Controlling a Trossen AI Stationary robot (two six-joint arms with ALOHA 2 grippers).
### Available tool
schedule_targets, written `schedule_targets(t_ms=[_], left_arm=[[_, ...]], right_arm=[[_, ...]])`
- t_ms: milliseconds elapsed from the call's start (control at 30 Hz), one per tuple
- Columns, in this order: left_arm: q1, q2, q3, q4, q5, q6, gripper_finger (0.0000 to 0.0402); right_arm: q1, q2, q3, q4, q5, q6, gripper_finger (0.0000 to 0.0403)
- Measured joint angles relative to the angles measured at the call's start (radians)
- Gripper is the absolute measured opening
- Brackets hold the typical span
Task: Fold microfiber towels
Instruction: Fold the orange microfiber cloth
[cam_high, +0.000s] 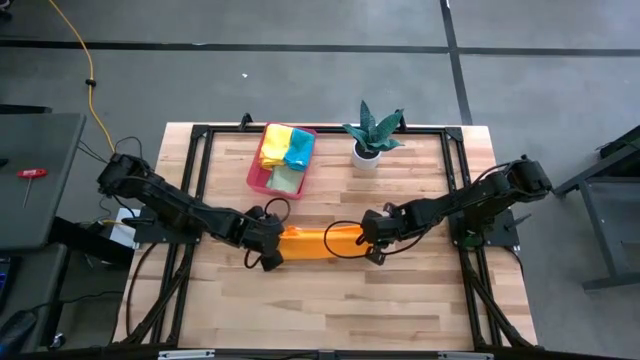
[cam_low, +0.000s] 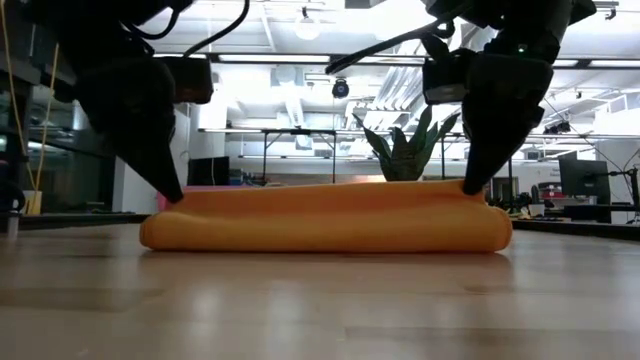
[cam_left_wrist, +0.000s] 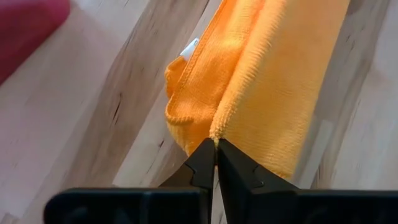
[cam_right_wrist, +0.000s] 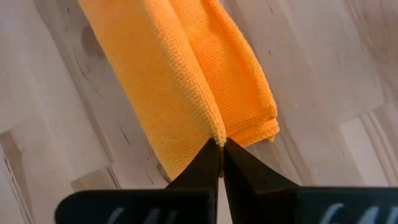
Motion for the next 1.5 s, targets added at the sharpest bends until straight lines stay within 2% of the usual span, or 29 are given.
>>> schedule_targets(t_ms=[300,400,600,700,867,967,1100,1200,1267,1367,1500], left_arm=[[0.000,0.013,0.000,-0.001,-0.039,-0.011,0.0034],[0.004,0.013,0.000,-0.007,-0.056,-0.010,0.0049],[0.040,0.001,0.000,-0.048,-0.041,0.005,0.0094],[0.060,-0.025,0.000,-0.097,-0.031,0.042,0.0120],[0.087,-0.122,0.000,-0.175,-0.025,0.056,0.0155],[0.081,-0.198,-0.003,-0.173,-0.024,0.048,0.0166],[0.034,-0.305,-0.074,-0.004,-0.027,-0.006,0.0168],[-0.016,-0.366,-0.169,0.228,-0.027,-0.051,0.0168],[-0.047,-0.395,-0.236,0.375,-0.031,-0.077,0.0168],[-0.086,-0.398,-0.306,0.566,-0.051,-0.115,0.0168],[-0.112,-0.390,-0.343,0.677,-0.109,-0.164,0.0168]], right_arm=[[0.000,0.000,0.000,0.000,0.017,0.017,0.0008],[0.000,0.000,0.000,0.000,0.019,0.046,0.0042],[-0.002,0.000,0.001,-0.004,0.081,0.043,0.0148],[-0.022,-0.003,0.001,-0.023,0.086,0.031,0.0188],[-0.079,-0.064,0.001,-0.078,0.048,-0.019,0.0216],[-0.114,-0.114,0.000,-0.140,-0.033,-0.024,0.0218],[-0.138,-0.194,-0.119,-0.069,-0.199,0.048,0.0218],[-0.138,-0.263,-0.263,0.079,-0.286,0.211,0.0218],[-0.132,-0.295,-0.350,0.198,-0.330,0.375,0.0218],[-0.112,-0.310,-0.448,0.366,-0.344,0.598,0.0218],[-0.083,-0.290,-0.507,0.537,-0.262,0.709,0.0218]])
